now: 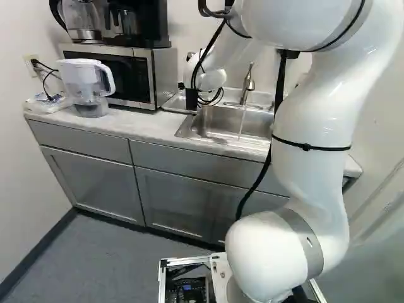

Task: Rinse the cup and place it in the tray

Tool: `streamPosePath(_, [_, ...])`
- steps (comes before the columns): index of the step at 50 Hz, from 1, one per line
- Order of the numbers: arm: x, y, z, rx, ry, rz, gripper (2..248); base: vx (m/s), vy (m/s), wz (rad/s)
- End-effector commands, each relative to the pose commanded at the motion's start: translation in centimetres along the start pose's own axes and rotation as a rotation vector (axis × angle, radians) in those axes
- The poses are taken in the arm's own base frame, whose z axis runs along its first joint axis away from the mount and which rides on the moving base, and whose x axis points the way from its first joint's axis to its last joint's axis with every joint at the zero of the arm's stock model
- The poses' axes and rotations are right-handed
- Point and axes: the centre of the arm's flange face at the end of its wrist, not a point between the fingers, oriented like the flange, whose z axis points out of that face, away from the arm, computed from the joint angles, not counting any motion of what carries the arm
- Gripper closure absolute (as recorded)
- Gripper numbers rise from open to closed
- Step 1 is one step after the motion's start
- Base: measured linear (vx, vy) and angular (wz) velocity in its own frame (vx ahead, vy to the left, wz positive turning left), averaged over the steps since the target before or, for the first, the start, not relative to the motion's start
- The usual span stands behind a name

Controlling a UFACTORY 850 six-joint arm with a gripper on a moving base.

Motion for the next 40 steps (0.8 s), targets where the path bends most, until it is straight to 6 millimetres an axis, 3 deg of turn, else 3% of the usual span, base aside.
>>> streamPosePath(40, [4.0, -0.4, -2.2, 0.008, 0.08, 0.001, 3, 0.0, 0.0, 0.0])
